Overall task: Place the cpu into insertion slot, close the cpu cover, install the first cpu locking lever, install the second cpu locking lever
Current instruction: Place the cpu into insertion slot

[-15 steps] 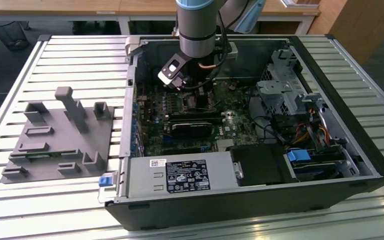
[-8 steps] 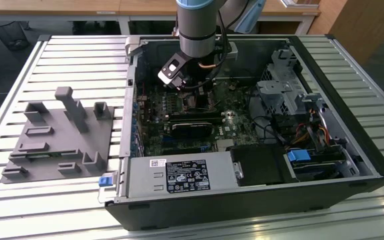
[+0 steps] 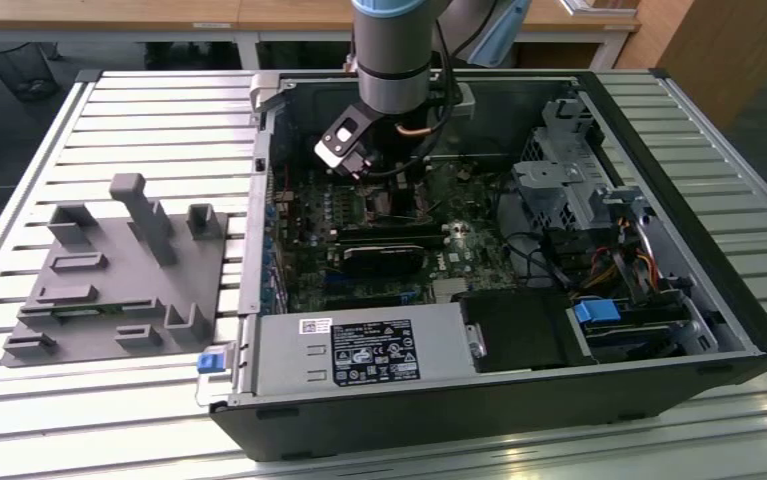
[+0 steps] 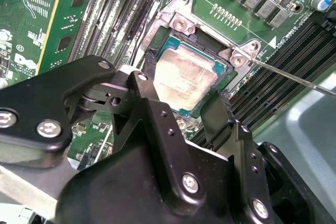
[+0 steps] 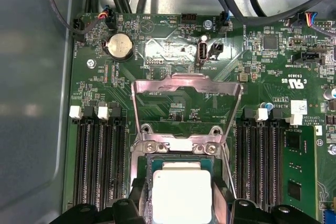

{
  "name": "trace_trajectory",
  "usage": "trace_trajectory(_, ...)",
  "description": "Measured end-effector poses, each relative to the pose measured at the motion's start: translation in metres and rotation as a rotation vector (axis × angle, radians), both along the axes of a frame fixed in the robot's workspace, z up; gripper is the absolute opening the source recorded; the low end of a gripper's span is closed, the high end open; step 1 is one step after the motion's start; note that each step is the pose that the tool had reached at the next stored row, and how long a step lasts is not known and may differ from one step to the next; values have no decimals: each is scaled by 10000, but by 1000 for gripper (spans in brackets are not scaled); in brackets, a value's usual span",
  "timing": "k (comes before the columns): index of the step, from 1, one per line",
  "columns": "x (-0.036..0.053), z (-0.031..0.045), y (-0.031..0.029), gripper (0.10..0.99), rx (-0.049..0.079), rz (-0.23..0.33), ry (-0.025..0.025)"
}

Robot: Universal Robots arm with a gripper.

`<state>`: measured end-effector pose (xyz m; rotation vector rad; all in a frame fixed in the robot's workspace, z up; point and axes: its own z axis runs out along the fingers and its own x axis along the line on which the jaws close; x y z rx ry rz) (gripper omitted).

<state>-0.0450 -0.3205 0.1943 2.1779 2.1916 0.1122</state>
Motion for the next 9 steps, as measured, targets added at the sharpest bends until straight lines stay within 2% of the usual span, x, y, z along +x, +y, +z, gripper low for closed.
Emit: trace_trajectory(9,-30,-3,-5,616,-24,2,-1)
